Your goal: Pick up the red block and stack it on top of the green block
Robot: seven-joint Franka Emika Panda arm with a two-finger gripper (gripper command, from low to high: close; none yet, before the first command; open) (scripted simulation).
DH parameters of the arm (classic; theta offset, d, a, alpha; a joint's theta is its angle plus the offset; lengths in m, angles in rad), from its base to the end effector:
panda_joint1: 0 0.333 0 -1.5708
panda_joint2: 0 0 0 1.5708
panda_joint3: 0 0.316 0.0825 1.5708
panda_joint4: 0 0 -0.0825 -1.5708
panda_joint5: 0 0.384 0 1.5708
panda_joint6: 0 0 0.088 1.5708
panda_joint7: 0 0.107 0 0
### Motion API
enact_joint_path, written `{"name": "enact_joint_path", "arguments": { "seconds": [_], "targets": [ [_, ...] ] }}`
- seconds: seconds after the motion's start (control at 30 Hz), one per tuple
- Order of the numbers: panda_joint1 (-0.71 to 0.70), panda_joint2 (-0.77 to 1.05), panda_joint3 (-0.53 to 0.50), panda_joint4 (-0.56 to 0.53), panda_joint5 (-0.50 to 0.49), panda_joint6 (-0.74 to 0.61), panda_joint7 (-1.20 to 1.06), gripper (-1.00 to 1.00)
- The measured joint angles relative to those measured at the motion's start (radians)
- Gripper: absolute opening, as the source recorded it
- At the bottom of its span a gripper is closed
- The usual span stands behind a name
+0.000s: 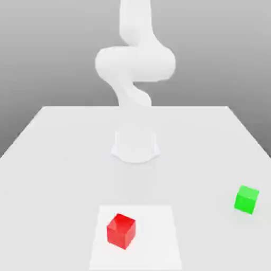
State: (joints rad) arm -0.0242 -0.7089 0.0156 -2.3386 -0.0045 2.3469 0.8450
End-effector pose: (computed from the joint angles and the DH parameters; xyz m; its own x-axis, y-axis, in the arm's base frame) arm 0.3818 -0.0014 0.6635 0.4913 -0.7475 0.4471 -0.5718 -0.6640 -0.4818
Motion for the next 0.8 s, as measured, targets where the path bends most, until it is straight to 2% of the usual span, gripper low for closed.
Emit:
{"name": "enact_joint_path", "arguments": {
  "seconds": [0.33, 0.67, 0.8],
  "targets": [
    [-0.085, 0.370, 0.049, -0.156, -0.024, 0.190, 0.187, 0.00],
    [-0.121, 0.731, 0.048, -0.309, -0.021, 0.376, 0.351, 0.00],
    [-0.117, 0.875, 0.041, -0.319, -0.023, 0.480, 0.379, 0.00]
  ]
}}
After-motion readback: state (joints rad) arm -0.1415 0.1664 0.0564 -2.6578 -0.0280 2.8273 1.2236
